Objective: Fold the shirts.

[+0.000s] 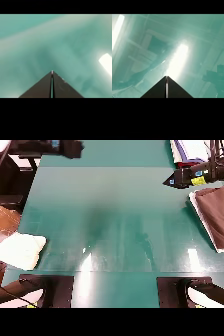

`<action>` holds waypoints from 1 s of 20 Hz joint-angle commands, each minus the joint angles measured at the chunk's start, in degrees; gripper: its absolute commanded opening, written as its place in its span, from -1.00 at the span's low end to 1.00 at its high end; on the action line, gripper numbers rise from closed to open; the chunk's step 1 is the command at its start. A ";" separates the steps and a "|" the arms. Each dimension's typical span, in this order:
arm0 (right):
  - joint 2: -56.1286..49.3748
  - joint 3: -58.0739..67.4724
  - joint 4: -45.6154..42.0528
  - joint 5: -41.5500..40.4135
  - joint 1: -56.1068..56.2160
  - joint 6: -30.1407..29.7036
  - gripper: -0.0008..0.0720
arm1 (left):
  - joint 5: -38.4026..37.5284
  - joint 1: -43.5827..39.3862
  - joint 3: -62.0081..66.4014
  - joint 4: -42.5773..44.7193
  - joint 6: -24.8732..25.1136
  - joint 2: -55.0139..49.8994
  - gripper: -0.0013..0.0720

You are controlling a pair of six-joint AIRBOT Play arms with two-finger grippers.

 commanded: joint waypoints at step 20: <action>0.00 0.04 -0.02 -0.24 0.04 0.00 -0.93 | -16.96 29.94 -56.04 22.86 -7.02 11.04 -0.01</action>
